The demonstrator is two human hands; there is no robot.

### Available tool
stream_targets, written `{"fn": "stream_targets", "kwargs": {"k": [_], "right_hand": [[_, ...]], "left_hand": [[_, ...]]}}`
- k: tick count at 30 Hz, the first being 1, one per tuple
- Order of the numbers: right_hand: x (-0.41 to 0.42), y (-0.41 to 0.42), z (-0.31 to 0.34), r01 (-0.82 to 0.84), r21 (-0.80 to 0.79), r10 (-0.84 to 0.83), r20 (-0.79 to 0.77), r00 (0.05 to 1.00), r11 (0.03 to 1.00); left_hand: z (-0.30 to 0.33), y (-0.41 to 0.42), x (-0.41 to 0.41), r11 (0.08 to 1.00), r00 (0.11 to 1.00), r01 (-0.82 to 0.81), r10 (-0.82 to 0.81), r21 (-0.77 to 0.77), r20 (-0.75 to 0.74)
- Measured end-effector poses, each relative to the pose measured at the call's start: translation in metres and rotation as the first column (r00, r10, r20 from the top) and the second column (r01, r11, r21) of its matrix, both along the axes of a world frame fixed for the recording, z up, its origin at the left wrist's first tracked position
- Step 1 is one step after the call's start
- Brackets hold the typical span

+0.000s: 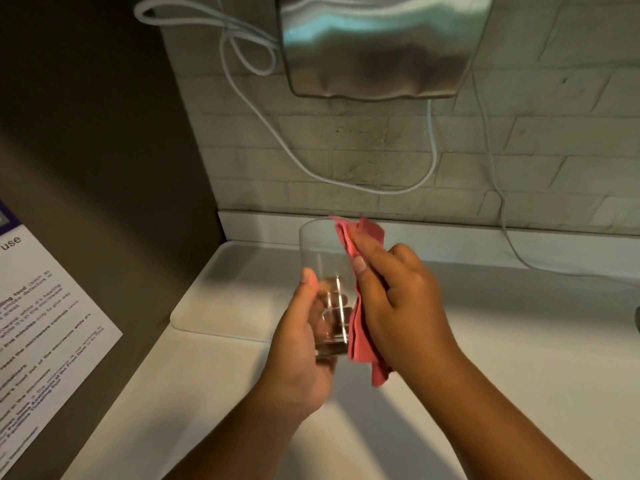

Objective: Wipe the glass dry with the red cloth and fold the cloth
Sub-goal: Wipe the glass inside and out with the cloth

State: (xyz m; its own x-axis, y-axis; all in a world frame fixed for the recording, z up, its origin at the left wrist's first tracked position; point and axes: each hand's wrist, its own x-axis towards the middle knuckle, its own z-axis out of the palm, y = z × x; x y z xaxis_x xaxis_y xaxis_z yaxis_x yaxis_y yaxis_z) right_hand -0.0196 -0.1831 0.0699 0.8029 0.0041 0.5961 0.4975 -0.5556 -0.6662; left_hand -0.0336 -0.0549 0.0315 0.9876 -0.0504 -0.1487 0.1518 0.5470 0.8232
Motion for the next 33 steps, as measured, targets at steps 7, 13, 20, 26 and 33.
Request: {"fn": "stream_targets", "kwargs": {"k": [7, 13, 20, 26, 33], "right_hand": [[-0.029, 0.01, -0.01, -0.038, -0.3, 0.048, 0.026, 0.998, 0.953], [0.005, 0.001, 0.002, 0.033, -0.046, -0.034, -0.03, 0.999, 0.998], [0.002, 0.0, 0.004, -0.021, 0.231, 0.036, -0.061, 0.997, 0.973], [-0.004, -0.031, 0.006, -0.027, 0.424, 0.063, -0.07, 0.996, 0.905], [-0.012, -0.025, -0.006, -0.049, 0.374, 0.092, -0.098, 0.991, 0.926]], "left_hand": [[-0.003, 0.007, 0.004, 0.996, 0.996, 0.085, -0.086, -0.024, -0.023], [-0.01, -0.005, -0.011, 0.996, 0.995, 0.087, -0.088, -0.024, -0.052], [-0.009, 0.0, -0.009, 0.989, 0.991, 0.086, -0.097, -0.124, -0.087], [-0.008, 0.023, 0.003, 0.979, 0.994, 0.069, -0.084, -0.193, -0.071], [-0.009, 0.018, 0.005, 0.931, 0.985, 0.063, -0.116, -0.36, -0.127]]}}
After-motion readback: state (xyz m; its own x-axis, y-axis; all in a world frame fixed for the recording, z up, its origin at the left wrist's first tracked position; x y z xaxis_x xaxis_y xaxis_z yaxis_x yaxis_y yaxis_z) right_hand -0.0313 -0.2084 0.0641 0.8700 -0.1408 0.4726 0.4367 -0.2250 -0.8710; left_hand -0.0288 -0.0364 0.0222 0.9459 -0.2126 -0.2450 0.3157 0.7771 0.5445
